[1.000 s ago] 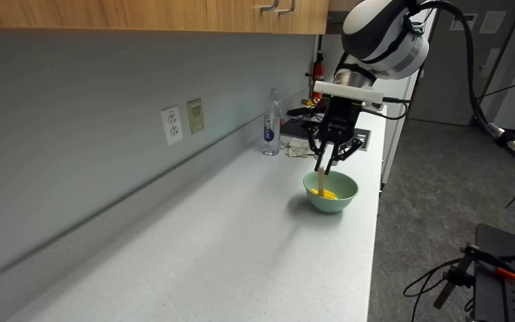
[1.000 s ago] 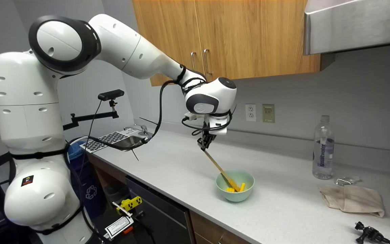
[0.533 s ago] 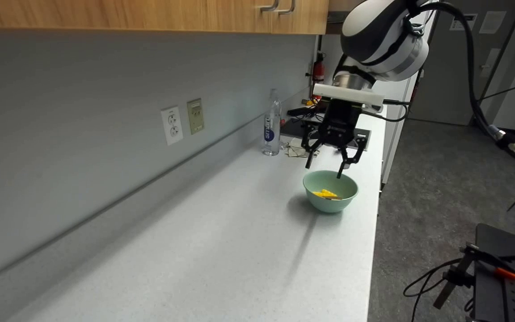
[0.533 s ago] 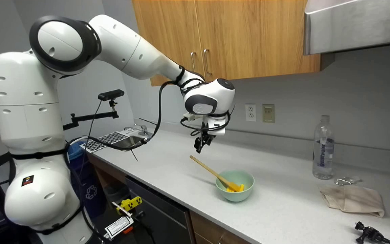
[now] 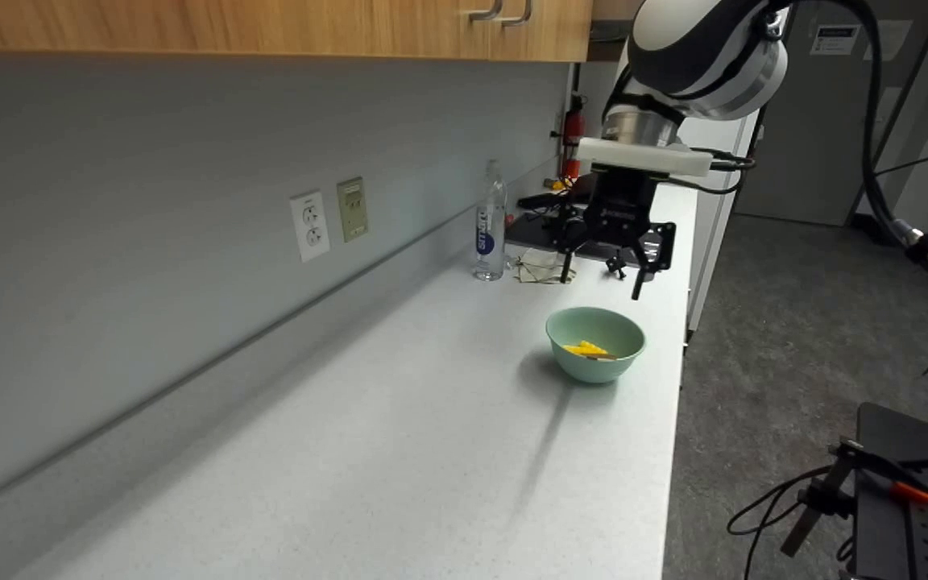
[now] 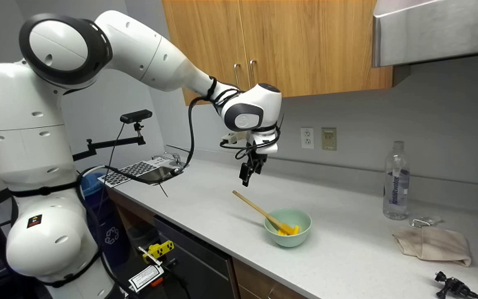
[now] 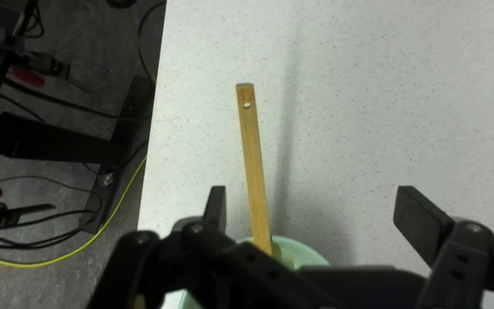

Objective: Use the ladle to stir in the bow

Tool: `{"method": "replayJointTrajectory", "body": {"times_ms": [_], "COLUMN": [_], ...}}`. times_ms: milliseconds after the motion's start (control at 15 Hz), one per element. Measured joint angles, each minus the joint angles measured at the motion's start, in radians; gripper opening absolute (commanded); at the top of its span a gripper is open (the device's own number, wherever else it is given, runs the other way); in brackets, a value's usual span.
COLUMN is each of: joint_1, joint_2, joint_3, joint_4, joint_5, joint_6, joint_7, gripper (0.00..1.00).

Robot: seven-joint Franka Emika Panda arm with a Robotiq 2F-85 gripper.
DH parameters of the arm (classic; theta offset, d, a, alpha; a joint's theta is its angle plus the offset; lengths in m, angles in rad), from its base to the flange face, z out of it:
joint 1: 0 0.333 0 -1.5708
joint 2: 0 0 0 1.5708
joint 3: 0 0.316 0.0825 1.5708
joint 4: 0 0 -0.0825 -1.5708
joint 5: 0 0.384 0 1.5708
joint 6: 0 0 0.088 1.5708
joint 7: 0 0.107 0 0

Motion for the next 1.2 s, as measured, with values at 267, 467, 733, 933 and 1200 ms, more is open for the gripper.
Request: {"method": "replayJointTrajectory", "body": {"times_ms": [267,467,733,933,1200], "joint_1": [0.018,0.027,0.028,0.028,0.025], "joint_2": [-0.062,-0.107,-0.167,-0.221,-0.282], "joint_3": [0.001,0.005,0.022,0.042,0.068], "joint_4": [-0.023,-0.051,-0.096,-0.129,-0.169], "joint_5": [-0.187,-0.281,-0.404,-0.507,-0.611], "joint_6": [0.045,0.110,0.194,0.222,0.224], "joint_7": [0.068,0.141,0.255,0.357,0.475], "gripper": [1.00,1.00,1.00,1.00,1.00]}}
